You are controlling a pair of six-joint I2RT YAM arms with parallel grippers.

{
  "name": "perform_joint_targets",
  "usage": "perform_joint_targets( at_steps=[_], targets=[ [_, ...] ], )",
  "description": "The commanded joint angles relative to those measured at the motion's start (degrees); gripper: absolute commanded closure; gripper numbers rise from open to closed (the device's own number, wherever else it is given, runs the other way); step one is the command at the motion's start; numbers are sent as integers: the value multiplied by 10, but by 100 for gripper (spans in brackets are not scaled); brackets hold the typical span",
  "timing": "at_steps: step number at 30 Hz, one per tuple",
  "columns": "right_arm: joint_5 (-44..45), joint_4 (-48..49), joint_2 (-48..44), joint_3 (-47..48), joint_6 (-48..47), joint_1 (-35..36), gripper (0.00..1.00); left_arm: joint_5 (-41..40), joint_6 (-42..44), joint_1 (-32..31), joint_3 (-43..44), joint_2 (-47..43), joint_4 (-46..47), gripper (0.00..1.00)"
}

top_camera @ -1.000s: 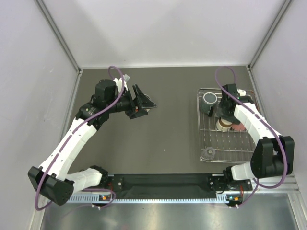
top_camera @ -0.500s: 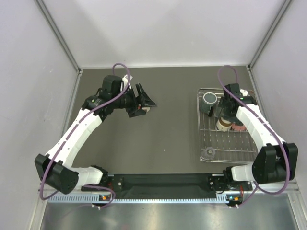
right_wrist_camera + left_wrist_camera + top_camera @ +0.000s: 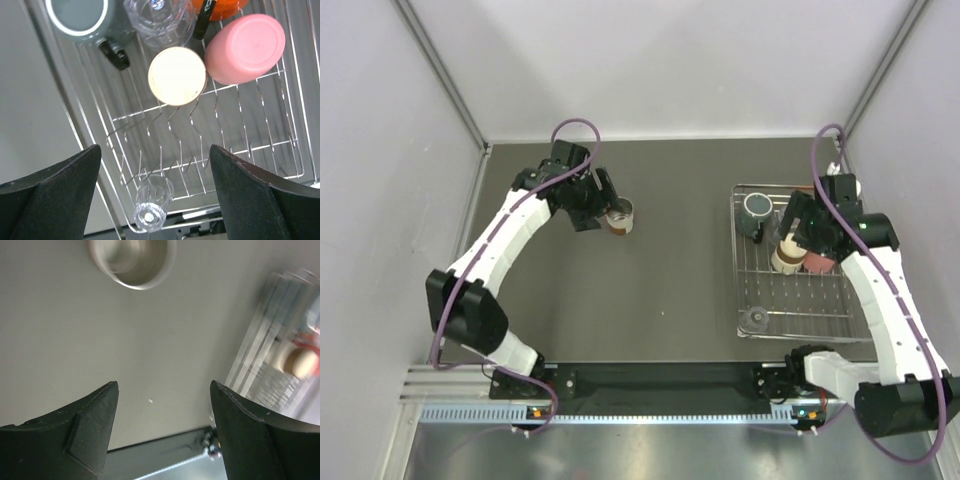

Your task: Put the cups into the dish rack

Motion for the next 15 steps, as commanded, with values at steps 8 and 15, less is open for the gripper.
perform_joint_targets(
  at_steps=[8, 15],
  targets=[
    [-64, -67, -104, 26, -17, 3, 11, -160, -19, 7, 88, 117, -37, 21],
    [-69, -93, -156, 34, -19, 3, 11, -182, -38, 10, 106, 177, -24, 23]
  ],
)
